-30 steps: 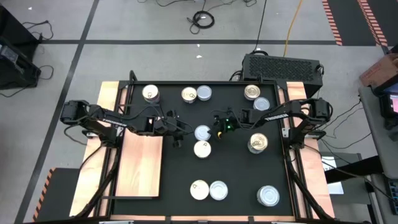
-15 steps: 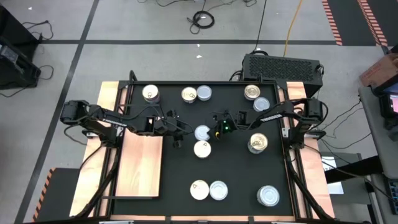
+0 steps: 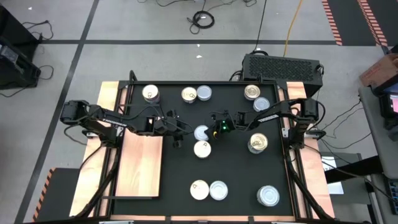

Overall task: Stack canned seafood by type on shelf
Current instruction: Put the green tuna can on the shelf

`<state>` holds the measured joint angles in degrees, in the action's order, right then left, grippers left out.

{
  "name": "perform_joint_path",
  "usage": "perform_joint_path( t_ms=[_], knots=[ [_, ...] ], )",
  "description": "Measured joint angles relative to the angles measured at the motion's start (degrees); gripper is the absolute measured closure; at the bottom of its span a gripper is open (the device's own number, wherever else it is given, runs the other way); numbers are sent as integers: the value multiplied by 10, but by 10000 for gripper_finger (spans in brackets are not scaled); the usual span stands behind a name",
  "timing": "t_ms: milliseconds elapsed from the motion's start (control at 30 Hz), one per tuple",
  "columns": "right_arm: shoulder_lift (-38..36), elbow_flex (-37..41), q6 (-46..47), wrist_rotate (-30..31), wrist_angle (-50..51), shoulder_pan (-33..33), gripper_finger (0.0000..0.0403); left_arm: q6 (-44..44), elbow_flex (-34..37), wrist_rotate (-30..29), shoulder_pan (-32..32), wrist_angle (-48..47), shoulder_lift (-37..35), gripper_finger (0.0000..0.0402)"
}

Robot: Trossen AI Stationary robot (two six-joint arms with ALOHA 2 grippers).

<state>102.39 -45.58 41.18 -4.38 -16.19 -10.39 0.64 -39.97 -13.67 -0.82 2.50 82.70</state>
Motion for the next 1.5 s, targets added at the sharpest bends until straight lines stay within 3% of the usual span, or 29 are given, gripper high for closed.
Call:
perform_joint_path(
  t_ms=[367, 700, 1500],
  knots=[
    [-1, 0, -5, 0, 11, 0, 338, 0, 0, 0, 0, 0, 0, 169],
    [21, -3, -14, -3, -6, 3, 396, 0, 0, 0, 0, 0, 0, 169],
    [23, 1, 18, -60, -73, -22, 402, 0, 0, 0, 0, -6, 0, 169]
  ],
)
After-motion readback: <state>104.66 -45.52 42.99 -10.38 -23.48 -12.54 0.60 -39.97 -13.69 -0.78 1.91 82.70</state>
